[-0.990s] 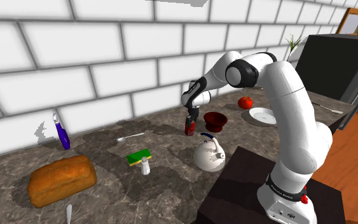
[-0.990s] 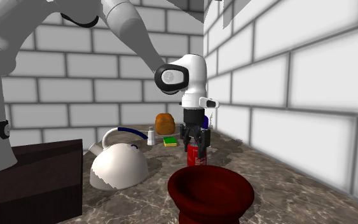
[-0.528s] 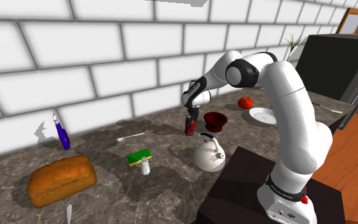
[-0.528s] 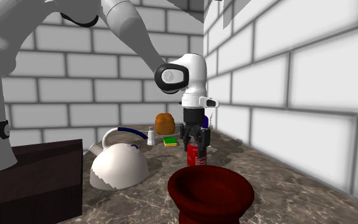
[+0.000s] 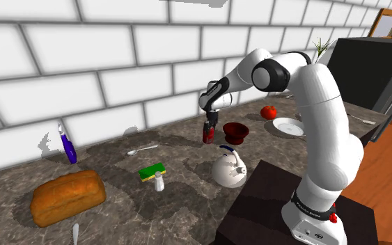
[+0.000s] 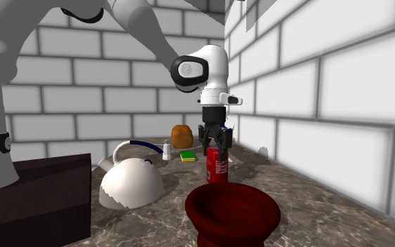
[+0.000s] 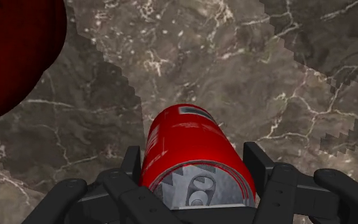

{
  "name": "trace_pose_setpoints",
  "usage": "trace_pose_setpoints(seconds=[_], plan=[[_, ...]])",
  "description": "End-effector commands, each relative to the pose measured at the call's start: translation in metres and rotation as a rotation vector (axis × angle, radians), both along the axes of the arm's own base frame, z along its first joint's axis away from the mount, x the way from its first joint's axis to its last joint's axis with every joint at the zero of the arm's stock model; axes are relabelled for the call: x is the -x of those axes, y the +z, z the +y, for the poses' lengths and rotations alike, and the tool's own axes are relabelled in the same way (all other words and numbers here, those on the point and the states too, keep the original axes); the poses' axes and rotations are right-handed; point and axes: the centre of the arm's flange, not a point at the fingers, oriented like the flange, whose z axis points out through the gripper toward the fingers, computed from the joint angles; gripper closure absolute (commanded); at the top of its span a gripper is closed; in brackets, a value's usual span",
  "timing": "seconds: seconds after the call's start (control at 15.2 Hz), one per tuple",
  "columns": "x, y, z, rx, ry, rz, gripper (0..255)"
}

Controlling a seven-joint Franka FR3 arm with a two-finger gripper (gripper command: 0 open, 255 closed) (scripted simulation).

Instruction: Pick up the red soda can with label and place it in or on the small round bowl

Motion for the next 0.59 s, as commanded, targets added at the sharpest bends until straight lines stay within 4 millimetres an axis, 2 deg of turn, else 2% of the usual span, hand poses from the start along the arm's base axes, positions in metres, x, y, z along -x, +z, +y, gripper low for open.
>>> trace_pose_setpoints(seconds=[0.0,0.53], plan=[[0.0,0.01,-0.001,0.0,0.0,0.0,255],[0.0,0.052,-0.001,0.0,0.0,0.0,255]])
